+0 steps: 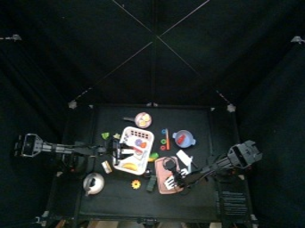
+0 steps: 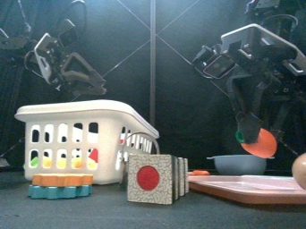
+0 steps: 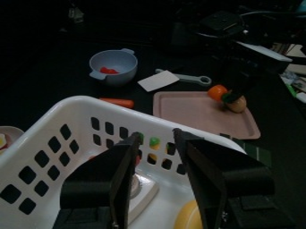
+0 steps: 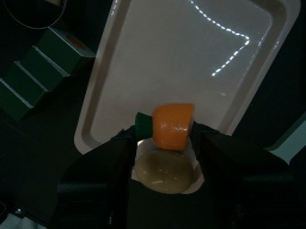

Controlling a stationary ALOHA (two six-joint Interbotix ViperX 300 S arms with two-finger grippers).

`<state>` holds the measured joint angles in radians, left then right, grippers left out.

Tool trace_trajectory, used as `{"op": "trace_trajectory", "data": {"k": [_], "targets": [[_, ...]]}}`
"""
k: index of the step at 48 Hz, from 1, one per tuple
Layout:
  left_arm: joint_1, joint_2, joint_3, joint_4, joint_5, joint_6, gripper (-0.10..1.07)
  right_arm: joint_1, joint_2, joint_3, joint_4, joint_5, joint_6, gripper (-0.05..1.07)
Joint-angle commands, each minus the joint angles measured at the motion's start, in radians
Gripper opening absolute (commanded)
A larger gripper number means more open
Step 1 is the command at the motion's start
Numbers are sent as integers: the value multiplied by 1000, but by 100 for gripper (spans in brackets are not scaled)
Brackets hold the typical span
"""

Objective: Hand over carrot top

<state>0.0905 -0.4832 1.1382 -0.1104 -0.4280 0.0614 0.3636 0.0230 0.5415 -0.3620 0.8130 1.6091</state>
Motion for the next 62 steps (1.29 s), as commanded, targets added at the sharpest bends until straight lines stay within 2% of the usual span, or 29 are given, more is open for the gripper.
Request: {"op": "trace_trajectory", "data": {"k": [1, 6, 12, 18, 23, 28, 37, 44, 51, 58, 62], "targets": [[-3, -3, -14, 26, -9, 2, 78, -5, -51, -11, -17, -8, -2, 72], [-3, -5, -31, 40, -35, -11, 78, -5, -84, -11, -54, -12, 2, 72], [-8, -3, -60, -18, -112, -34, 78, -3, -124, -9, -173, -28, 6, 72], [-57, 5, -74, -95, -163, -49, 78, -14, -149, -8, -319, -54, 11, 72], [-91, 3, -98, -141, -169, -49, 78, -46, -170, 0, -486, -103, 12, 72], [-97, 3, -117, -184, -170, -51, 78, -80, -179, 9, -650, -152, 15, 72], [-95, -21, -156, -334, -175, -54, 78, -146, -192, 17, -818, -183, 14, 72], [-95, -31, -170, -494, -167, -69, 78, -170, -198, 31, -966, -178, 15, 72], [-101, -32, -170, -598, -161, -107, 78, -184, -215, 26, -1091, -176, 14, 72], [-126, -31, -184, -607, -109, -140, 79, -184, -213, 40, -1243, -179, 15, 72], [-129, -31, -209, -568, -5, -141, 80, -186, -210, 49, -1289, -179, 17, 72]]}}
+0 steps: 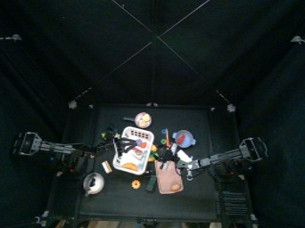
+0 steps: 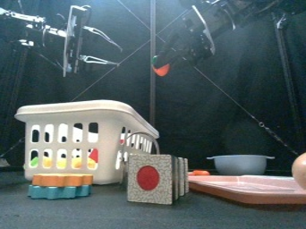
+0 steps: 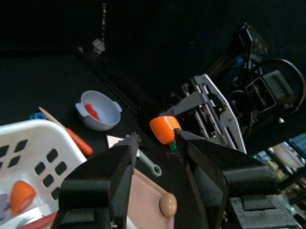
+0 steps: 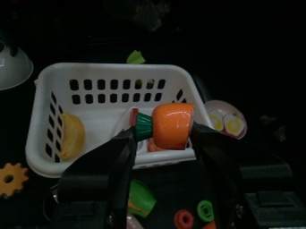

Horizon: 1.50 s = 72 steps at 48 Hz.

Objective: Hand over carrot top

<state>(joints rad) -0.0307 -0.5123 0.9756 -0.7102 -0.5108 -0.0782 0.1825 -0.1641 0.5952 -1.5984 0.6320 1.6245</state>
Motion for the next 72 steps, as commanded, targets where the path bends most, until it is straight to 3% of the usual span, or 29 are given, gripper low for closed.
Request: {"op": "trace_trajectory", "data": {"k": [1, 6, 17, 46, 61, 72], "targets": [[-8, 2, -54, 43, 106, 0, 80, -5, -23, -5, -54, 2, 2, 72], [-8, 29, -92, 100, 216, -8, 86, -5, -32, -5, -31, -12, -2, 72], [9, 129, -195, 74, 229, -11, 103, -8, -21, -8, -48, -97, -2, 72], [31, 284, -290, 51, 213, -12, 103, -15, -9, 0, -48, -107, -5, 72], [51, 305, -296, -20, 189, -12, 100, -12, -5, 2, -51, -107, -9, 72], [51, 308, -296, -26, 190, -12, 79, -15, 0, 2, -51, -109, -11, 72]]}}
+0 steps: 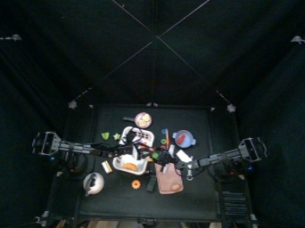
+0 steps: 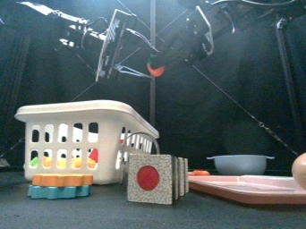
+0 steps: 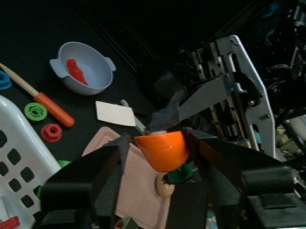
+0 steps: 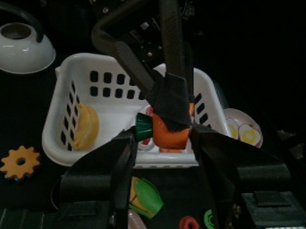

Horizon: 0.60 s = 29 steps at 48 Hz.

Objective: Hand over carrot top

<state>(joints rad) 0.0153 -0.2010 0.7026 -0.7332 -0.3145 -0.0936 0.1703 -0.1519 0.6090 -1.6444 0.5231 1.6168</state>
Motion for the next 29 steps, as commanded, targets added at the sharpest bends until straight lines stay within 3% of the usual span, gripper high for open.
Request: {"op": "trace_trajectory", "data": {"k": [1, 11, 19, 29], "targets": [[5, -2, -23, -3, -6, 3, 77, -3, -12, -12, -6, 2, -2, 72], [5, 2, -23, -5, -6, 3, 61, -11, -5, -14, -2, 6, 0, 74], [5, 2, -18, -5, -6, 2, 60, -18, -5, -14, 2, 14, 5, 75], [5, 2, -17, -5, -6, 2, 60, -29, -5, -14, 49, 69, 3, 88]]}}
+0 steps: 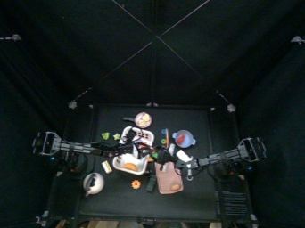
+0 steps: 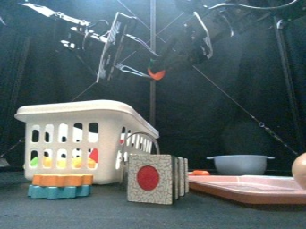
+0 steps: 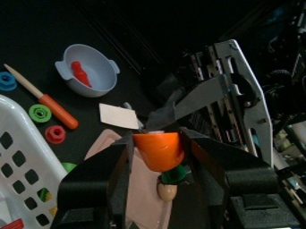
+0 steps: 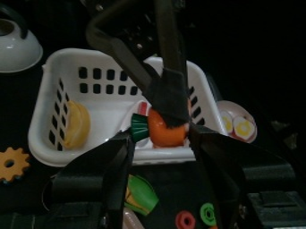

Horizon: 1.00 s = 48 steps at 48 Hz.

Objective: Hand over carrot top

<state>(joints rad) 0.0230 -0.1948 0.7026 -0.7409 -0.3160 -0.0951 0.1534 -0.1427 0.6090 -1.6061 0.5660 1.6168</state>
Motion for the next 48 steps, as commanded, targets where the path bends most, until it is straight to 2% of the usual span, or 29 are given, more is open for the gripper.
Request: {"op": "trace_trajectory", "data": {"k": [1, 11, 48], "targets": [[-3, -5, -15, 3, -5, 3, 60, -12, -14, -12, 12, 34, 3, 89], [-2, -5, -8, 3, -5, 3, 60, -8, -18, 6, 28, 75, -2, 101], [8, -26, 31, -6, -5, 2, 60, 9, -133, 97, 20, 29, 5, 101]]}}
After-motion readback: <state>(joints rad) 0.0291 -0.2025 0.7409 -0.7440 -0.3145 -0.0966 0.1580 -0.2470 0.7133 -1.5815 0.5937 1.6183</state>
